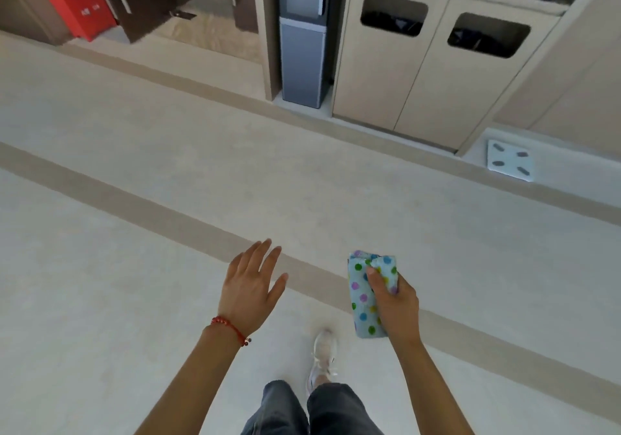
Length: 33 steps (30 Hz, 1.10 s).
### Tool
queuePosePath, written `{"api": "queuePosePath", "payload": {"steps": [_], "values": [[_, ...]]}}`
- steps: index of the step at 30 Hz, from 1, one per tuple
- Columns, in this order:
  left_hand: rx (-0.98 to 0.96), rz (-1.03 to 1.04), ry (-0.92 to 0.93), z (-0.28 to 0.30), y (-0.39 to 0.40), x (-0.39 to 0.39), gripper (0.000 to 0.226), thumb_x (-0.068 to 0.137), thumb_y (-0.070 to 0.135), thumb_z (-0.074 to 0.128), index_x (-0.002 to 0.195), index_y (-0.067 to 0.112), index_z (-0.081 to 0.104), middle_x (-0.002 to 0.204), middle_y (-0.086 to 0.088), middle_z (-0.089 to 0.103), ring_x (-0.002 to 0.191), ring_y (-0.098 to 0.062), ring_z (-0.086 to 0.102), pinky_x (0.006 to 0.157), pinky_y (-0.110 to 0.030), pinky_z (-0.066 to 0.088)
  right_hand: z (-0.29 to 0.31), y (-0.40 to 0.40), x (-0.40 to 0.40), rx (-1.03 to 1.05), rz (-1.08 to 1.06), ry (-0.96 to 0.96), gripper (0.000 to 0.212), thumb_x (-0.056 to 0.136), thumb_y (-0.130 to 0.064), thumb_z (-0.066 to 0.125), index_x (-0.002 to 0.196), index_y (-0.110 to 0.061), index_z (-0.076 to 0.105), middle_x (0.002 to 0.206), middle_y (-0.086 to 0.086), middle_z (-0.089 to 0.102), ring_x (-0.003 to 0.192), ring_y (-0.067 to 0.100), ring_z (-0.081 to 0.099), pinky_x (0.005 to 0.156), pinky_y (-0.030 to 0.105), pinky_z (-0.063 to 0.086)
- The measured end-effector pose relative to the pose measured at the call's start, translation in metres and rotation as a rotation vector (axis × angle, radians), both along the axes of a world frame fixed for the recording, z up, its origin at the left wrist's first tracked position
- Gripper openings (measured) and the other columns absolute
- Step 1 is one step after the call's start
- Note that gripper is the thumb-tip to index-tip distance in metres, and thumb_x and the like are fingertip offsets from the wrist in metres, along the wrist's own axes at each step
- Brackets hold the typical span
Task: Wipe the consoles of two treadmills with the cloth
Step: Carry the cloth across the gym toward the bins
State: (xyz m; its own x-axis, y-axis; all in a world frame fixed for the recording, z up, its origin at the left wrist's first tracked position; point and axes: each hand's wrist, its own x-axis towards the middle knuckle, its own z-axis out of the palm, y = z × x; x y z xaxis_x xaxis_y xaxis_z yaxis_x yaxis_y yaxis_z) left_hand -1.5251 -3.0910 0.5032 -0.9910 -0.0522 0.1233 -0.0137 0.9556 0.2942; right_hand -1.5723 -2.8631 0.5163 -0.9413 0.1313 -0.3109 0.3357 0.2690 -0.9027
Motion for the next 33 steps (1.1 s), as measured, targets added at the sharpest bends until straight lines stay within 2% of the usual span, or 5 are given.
{"api": "queuePosePath", "payload": {"steps": [3, 11, 17, 25, 33], "values": [[0.014, -0.093, -0.003, -0.004, 0.013, -0.044, 0.065, 0.099, 0.048, 0.015, 0.12, 0.006, 0.06, 0.126, -0.014, 0.058, 0.115, -0.03, 0.055, 0.092, -0.046, 0.047, -0.003, 0.015, -0.024, -0.005, -0.091, -0.008, 0.012, 0.088, -0.031, 0.059, 0.089, -0.018, 0.061, 0.079, -0.006, 0.064, 0.069, 0.004, 0.061, 0.052, 0.013, 0.047], [0.016, -0.201, 0.027, -0.007, 0.037, -0.17, 0.065, 0.099, 0.048, 0.015, 0.119, 0.006, 0.061, 0.125, -0.015, 0.059, 0.114, -0.03, 0.056, 0.09, -0.046, 0.047, -0.003, 0.038, -0.122, -0.034, -0.223, 0.019, 0.014, 0.088, -0.031, 0.059, 0.079, -0.021, 0.059, 0.073, -0.005, 0.065, 0.065, 0.007, 0.061, 0.045, 0.007, 0.044], [0.024, -0.226, 0.038, -0.003, 0.046, -0.258, 0.064, 0.099, 0.048, 0.017, 0.12, 0.005, 0.06, 0.126, -0.015, 0.058, 0.116, -0.03, 0.054, 0.091, -0.044, 0.046, 0.002, 0.049, -0.203, -0.009, -0.243, 0.006, 0.018, 0.087, -0.032, 0.06, 0.074, -0.019, 0.059, 0.071, 0.0, 0.065, 0.064, 0.014, 0.061, 0.058, 0.024, 0.05], [0.013, -0.235, 0.015, -0.01, 0.036, -0.379, 0.067, 0.099, 0.049, 0.016, 0.117, 0.004, 0.062, 0.122, -0.017, 0.06, 0.109, -0.033, 0.06, 0.087, -0.047, 0.048, -0.007, 0.04, -0.323, -0.009, -0.235, -0.004, 0.017, 0.088, -0.032, 0.059, 0.078, -0.019, 0.059, 0.073, -0.004, 0.065, 0.065, 0.01, 0.062, 0.05, 0.013, 0.046], [0.01, -0.302, 0.025, -0.004, 0.019, -0.567, 0.067, 0.1, 0.048, 0.015, 0.118, 0.004, 0.062, 0.122, -0.017, 0.06, 0.11, -0.033, 0.059, 0.088, -0.048, 0.048, 0.0, 0.016, -0.501, -0.02, -0.27, 0.032, 0.015, 0.088, -0.031, 0.059, 0.079, -0.019, 0.059, 0.074, -0.003, 0.065, 0.066, 0.009, 0.063, 0.051, 0.015, 0.046]]}}
